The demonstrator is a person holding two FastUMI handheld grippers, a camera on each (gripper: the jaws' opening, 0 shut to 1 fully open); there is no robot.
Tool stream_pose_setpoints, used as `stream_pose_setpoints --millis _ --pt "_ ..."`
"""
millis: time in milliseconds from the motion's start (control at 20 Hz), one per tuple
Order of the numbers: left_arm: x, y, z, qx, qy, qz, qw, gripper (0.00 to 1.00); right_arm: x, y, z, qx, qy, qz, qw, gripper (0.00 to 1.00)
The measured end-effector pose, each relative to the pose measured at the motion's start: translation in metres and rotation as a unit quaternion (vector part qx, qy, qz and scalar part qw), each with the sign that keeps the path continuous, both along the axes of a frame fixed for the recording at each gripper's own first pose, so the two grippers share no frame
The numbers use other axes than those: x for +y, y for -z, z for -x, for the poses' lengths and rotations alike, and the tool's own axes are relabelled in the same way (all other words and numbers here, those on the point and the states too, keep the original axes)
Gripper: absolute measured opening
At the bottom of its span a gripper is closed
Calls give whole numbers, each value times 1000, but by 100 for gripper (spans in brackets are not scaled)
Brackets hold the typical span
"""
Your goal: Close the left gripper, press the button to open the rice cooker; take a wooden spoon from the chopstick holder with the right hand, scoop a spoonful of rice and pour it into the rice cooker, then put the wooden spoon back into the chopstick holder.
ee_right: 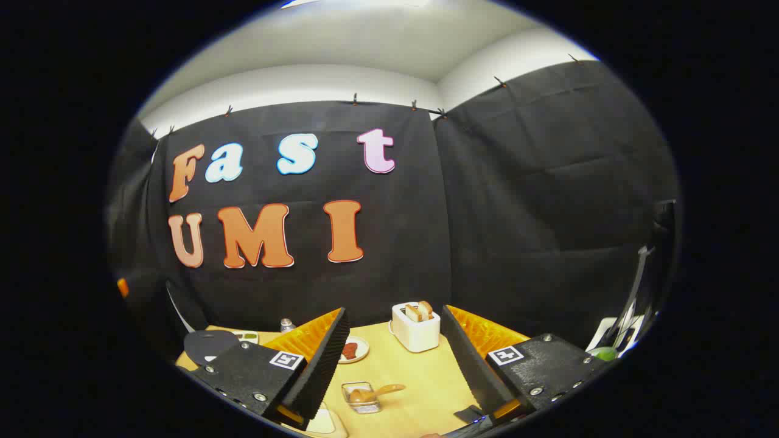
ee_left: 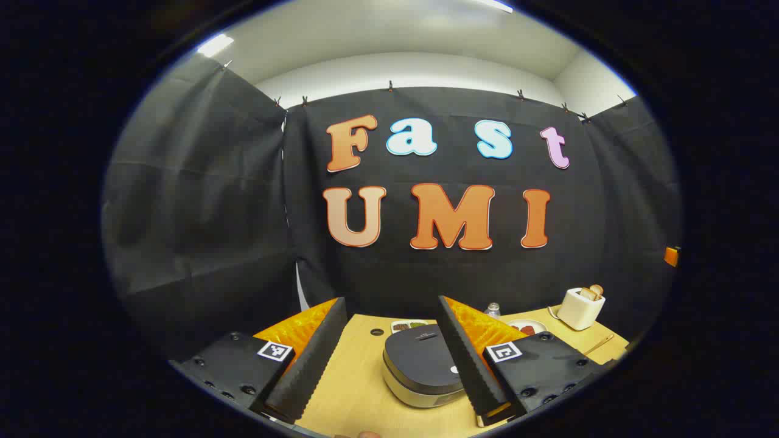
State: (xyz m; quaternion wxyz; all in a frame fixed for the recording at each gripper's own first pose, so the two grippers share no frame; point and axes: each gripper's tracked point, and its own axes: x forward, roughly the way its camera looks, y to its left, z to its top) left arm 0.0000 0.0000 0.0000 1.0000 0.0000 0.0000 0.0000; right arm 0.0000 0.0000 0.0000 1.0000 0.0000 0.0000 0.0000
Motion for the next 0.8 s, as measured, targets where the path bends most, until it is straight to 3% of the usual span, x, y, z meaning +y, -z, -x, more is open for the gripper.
stream_pose_setpoints --millis 250,450,750,800 --pt "-20 -8 4 8 -9 30 999 100 2 -11 -18 -2 -37 13 999 95" --pt "-34 -13 11 1 -27 24 999 100 -3 -13 -35 -9 -58 24 998 95" --pt "-55 -16 17 4 -18 10 1000 99 -16 -15 -41 -5 -63 21 998 95" --pt "-58 -17 17 3 -13 11 1000 99 -19 -18 -41 -6 -60 23 998 100"
